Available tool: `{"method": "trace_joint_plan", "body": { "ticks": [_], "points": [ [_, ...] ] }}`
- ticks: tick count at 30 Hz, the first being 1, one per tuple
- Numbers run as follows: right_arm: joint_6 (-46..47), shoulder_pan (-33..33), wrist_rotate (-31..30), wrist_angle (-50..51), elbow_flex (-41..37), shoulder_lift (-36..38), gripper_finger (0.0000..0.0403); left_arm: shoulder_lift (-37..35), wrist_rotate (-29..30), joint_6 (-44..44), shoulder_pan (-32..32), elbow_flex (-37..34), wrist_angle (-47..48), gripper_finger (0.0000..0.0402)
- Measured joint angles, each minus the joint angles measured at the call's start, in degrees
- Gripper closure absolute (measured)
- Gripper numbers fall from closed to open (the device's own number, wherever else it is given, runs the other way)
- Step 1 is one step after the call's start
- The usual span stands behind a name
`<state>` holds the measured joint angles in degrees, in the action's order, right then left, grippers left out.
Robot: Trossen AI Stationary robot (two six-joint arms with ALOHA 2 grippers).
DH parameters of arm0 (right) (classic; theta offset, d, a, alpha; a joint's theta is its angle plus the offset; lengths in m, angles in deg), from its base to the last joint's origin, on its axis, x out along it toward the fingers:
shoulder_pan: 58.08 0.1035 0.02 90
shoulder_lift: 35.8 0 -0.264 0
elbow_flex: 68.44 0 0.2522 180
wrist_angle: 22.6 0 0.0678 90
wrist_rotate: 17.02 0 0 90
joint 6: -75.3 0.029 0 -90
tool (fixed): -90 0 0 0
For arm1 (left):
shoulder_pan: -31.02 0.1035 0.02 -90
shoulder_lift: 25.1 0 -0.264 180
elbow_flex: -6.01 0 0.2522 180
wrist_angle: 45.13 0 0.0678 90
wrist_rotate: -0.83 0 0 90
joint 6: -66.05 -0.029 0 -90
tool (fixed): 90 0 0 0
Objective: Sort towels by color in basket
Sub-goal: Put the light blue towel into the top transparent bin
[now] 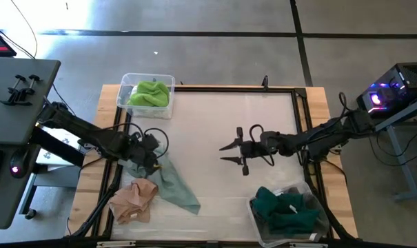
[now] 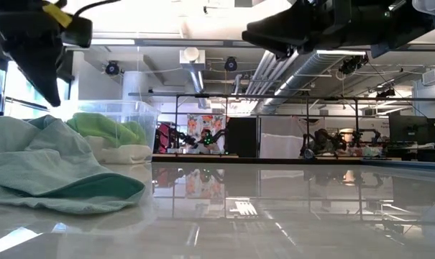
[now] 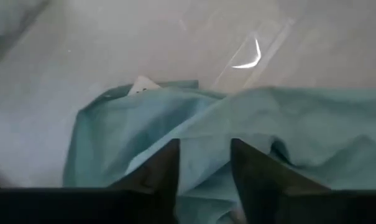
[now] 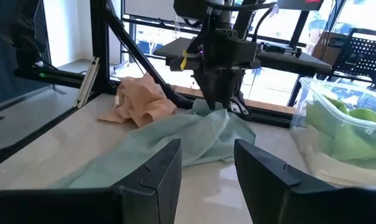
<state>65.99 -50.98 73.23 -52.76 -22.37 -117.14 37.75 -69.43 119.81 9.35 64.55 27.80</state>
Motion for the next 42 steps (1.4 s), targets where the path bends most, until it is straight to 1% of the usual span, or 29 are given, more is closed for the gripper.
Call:
{"method": "trace_joint_plan", "body": {
  "ticks": [4,7,9,11,13,15,18,22,24,26,29,30,32,33,35,37,40,42],
  "points": [
    [-0.1,0.0,0.0,0.5,0.0,0.0,0.0258,0.2,0.0,2.9,0.0,-2.3,-3.7,0.0204],
    [0.3,0.0,0.0,1.6,0.0,0.0,0.0258,0.2,-0.3,2.4,-0.6,-6.0,-11.1,0.0152],
    [0.4,0.0,0.0,2.3,0.0,0.0,0.0258,0.6,-0.6,1.7,-1.1,-9.0,-16.5,0.0128],
    [0.5,0.0,0.0,2.7,0.0,0.0,0.0258,1.5,-0.9,1.7,-1.4,-11.3,-18.7,0.0116],
    [0.9,0.0,0.0,2.7,0.0,0.0,0.0258,3.0,-1.3,1.6,-1.8,-12.7,-19.4,0.0114],
    [1.3,0.0,0.0,2.7,0.0,0.0,0.0258,5.2,-1.3,-0.9,-2.5,-13.7,-19.3,0.0117],
    [1.3,0.0,0.0,3.0,0.0,0.0,0.0258,9.7,-0.2,-7.1,-3.8,-14.0,-18.8,0.0135],
    [1.8,0.0,0.0,3.1,0.0,0.0,0.0258,15.2,0.7,-11.7,-4.1,-13.6,-19.8,0.0188],
    [1.8,0.0,0.0,3.3,0.0,0.0,0.0258,16.9,0.2,-13.4,-4.1,-13.4,-20.9,0.0227],
    [1.8,0.0,0.0,4.0,0.0,0.0,0.0258,17.5,-1.0,-16.5,-4.1,-13.4,-22.6,0.0279],
    [2.9,0.0,0.0,5.2,0.0,0.0,0.0258,17.1,-3.3,-21.4,-4.1,-13.2,-27.1,0.0367],
    [3.3,0.0,0.0,5.8,0.0,0.0,0.0258,16.6,-4.1,-22.3,-3.8,-12.4,-27.8,0.0382],
    [4.4,0.0,0.0,6.8,0.0,0.0,0.0258,15.5,-6.0,-24.8,-3.1,-10.3,-26.7,0.0384],
    [4.8,0.0,0.0,7.2,0.0,0.0,0.0258,14.7,-5.9,-26.3,-2.7,-8.4,-26.1,0.0381],
    [5.9,0.0,0.0,7.7,0.0,0.0,0.0258,12.1,-3.1,-30.0,-2.0,-3.6,-26.1,0.0381],
    [7.0,0.0,0.0,7.8,0.0,0.0,0.0258,10.0,1.9,-34.6,-1.5,1.4,-24.5,0.039],
    [8.0,0.0,0.0,7.8,0.0,0.0,0.0258,6.9,12.5,-41.6,-1.5,9.1,-21.7,0.0397],
    [8.0,0.0,0.0,8.0,0.0,0.0,0.0258,4.5,22.2,-47.3,-1.5,14.4,-20.2,0.0396]
  ]
}}
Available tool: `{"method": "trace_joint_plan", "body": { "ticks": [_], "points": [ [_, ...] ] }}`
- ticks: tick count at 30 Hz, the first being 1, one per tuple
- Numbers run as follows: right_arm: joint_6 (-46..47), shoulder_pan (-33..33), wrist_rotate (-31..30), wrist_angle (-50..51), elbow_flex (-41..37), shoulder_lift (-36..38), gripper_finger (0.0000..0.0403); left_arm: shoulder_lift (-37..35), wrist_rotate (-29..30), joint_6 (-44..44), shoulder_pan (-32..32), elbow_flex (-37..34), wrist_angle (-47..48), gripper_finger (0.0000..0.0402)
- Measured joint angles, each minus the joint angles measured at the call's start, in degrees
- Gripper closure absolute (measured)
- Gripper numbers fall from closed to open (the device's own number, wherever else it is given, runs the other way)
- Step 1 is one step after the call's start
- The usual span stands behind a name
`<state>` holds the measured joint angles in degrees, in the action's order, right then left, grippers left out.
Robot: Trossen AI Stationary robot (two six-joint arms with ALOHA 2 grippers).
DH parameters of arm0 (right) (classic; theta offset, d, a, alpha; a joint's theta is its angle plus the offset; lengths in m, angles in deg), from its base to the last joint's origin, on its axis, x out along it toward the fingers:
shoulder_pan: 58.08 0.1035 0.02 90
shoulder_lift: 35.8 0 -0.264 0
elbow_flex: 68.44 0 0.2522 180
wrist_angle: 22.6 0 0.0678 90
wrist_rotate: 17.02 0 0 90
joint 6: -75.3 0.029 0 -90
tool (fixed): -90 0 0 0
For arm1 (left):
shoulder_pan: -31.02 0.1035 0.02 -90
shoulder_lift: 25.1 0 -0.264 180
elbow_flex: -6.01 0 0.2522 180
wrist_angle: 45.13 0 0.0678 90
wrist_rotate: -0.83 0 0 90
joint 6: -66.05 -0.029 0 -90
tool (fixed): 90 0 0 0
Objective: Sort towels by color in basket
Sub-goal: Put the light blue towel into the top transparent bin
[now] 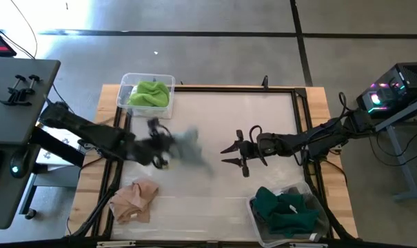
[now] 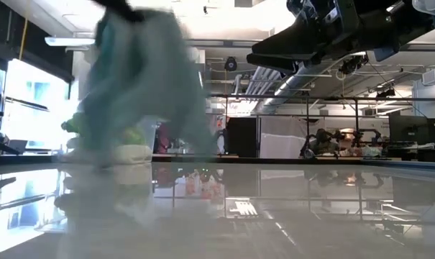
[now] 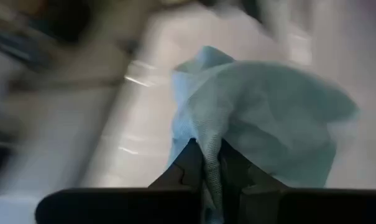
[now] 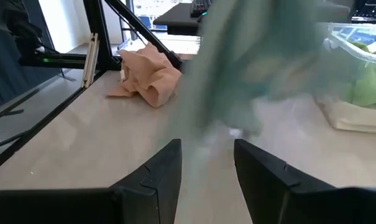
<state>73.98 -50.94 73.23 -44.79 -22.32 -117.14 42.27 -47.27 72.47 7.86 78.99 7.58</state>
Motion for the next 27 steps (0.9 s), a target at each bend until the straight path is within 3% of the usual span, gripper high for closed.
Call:
{"method": "trace_joint_plan", "body": {
  "ticks": [7,10,12,15,22,27],
  "points": [
    [0.4,0.0,-1.3,0.2,0.0,0.0,0.0258,-5.4,34.0,-24.4,3.7,11.1,-0.1,0.04],
    [0.0,0.0,-1.3,0.2,0.0,0.0,0.0258,-6.8,43.4,-37.2,9.7,12.3,-3.0,0.04],
    [-0.1,-0.1,-1.3,0.2,0.0,0.0,0.0258,-7.8,43.5,-43.5,14.9,12.5,-4.8,0.0401],
    [-0.1,-0.1,-1.3,0.2,0.0,0.0,0.0258,-9.6,39.2,-47.9,23.7,12.6,-5.9,0.0401],
    [-0.1,-0.1,-1.3,0.2,0.0,0.0,0.0258,-9.4,26.1,-51.7,43.0,12.5,-5.8,0.0401],
    [0.2,-0.1,-1.3,0.2,0.0,0.0,0.0258,-7.7,18.4,-52.5,50.7,10.2,-5.5,0.0401]
  ]
}}
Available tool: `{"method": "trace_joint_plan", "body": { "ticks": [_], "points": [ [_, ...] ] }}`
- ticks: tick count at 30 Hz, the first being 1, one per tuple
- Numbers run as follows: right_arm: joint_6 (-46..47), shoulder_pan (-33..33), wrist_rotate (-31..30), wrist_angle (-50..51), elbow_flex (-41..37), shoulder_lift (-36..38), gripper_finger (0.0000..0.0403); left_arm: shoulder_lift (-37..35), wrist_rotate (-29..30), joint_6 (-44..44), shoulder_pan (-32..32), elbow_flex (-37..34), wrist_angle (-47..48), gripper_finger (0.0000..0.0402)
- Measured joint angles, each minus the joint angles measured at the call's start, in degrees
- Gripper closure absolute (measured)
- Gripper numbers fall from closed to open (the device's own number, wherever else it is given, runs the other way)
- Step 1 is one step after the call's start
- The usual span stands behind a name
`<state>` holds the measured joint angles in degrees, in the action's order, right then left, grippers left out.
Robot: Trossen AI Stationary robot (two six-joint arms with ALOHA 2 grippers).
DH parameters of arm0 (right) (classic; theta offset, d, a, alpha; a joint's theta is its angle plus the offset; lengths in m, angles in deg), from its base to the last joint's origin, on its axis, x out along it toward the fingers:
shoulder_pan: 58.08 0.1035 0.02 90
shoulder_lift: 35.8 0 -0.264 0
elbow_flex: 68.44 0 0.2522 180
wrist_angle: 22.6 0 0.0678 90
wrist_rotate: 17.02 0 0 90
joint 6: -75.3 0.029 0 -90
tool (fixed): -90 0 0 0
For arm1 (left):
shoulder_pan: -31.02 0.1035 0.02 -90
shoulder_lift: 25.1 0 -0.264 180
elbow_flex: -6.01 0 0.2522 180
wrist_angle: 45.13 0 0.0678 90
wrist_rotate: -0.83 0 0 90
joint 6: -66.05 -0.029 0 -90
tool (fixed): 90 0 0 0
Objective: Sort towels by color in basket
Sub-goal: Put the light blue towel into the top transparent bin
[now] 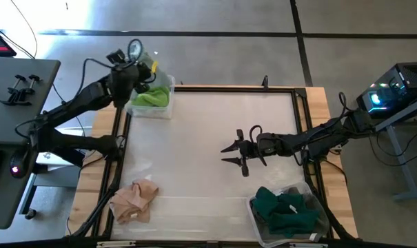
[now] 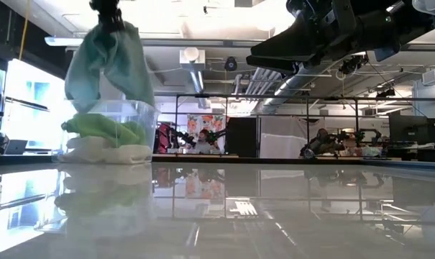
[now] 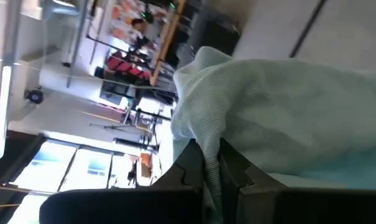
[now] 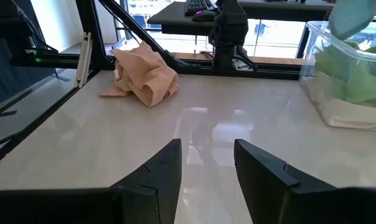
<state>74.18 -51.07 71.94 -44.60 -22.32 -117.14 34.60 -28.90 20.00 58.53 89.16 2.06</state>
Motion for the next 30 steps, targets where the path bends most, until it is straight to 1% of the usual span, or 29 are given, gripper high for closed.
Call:
{"method": "trace_joint_plan", "body": {
  "ticks": [2,4,9,13,17,23,26,30],
  "points": [
    [0.1,0.0,0.0,0.0,0.0,0.0,0.0258,1.0,-0.5,0.0,1.8,-0.9,1.7,0.0401],
    [0.1,0.0,0.0,0.0,0.0,0.0,0.0258,2.1,-3.1,2.2,3.2,-1.8,4.3,0.0401],
    [0.2,0.0,0.0,0.0,0.0,0.0,0.0258,5.8,-17.7,9.8,5.9,-4.1,12.3,0.0401],
    [0.2,0.0,0.0,0.0,0.0,0.0,0.0258,10.2,-29.3,17.2,9.3,-4.2,17.7,0.0401],
    [0.3,0.0,0.0,0.0,0.0,0.0,0.0258,14.0,-38.6,19.8,13.1,-4.2,18.0,0.0401],
    [0.3,0.1,0.0,0.1,0.0,0.0,0.0258,17.3,-51.3,23.3,20.2,-4.2,15.9,0.0401],
    [0.8,0.1,0.0,0.6,0.0,0.0,0.0258,18.6,-55.5,25.0,23.6,-4.2,15.9,0.0402],
    [1.2,0.1,0.0,0.9,0.0,0.0,0.0258,20.7,-56.1,26.4,27.2,-4.2,15.9,0.0401]
  ]
}}
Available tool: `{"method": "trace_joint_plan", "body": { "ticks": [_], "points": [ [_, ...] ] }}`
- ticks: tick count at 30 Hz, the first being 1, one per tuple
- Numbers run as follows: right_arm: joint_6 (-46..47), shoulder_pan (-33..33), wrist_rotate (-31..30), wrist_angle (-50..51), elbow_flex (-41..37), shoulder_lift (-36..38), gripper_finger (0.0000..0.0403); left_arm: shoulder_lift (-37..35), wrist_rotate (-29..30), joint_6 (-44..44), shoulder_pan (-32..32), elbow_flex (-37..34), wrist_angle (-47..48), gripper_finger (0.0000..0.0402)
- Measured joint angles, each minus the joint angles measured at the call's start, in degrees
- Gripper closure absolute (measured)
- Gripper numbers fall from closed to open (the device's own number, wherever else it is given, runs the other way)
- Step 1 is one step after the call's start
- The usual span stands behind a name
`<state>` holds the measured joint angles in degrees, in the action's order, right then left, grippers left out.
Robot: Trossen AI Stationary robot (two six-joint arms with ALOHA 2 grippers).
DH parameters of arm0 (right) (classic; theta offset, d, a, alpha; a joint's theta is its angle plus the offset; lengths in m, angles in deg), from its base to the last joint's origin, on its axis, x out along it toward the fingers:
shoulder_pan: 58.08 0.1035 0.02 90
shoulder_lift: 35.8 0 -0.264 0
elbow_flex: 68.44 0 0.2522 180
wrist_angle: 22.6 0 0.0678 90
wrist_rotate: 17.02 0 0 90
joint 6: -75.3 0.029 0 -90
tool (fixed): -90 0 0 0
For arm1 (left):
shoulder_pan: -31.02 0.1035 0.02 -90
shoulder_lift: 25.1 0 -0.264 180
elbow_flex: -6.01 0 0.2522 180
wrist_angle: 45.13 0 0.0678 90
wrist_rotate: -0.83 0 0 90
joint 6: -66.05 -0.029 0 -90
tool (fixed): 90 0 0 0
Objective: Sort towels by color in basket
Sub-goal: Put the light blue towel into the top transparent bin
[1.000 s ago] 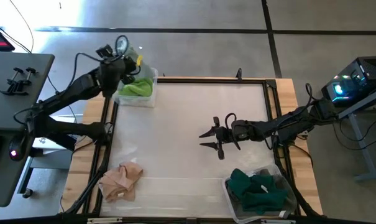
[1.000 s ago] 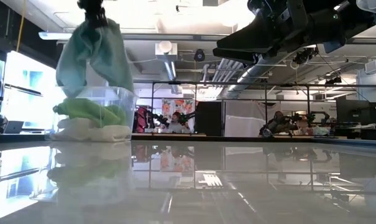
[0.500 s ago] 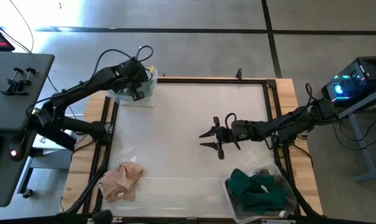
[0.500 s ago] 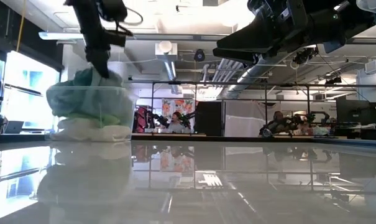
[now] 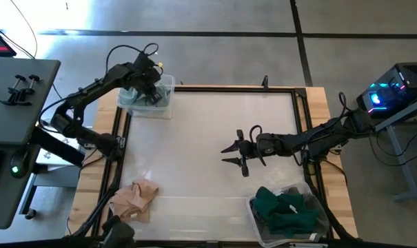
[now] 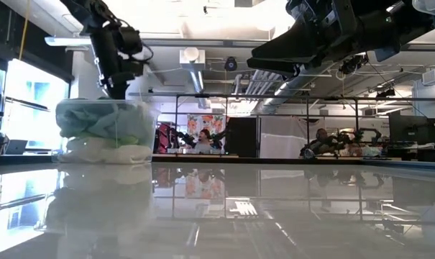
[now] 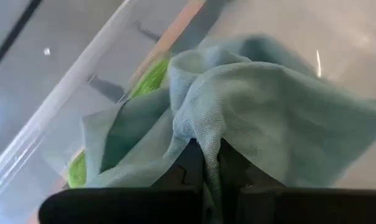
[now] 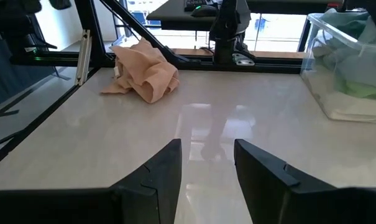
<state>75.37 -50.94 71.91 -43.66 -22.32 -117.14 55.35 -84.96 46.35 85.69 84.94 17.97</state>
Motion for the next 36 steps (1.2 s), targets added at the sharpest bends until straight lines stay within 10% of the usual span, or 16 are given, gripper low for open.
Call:
{"method": "trace_joint_plan", "body": {
  "ticks": [20,36],
  "points": [
    [-0.4,-0.1,0.0,0.1,0.0,0.0,0.0258,5.2,-3.7,7.6,3.2,4.0,4.1,0.0199],
    [0.0,-0.1,0.0,0.1,0.0,0.0,0.0258,-4.7,8.5,14.1,4.9,4.1,10.6,0.0274]
  ]
}}
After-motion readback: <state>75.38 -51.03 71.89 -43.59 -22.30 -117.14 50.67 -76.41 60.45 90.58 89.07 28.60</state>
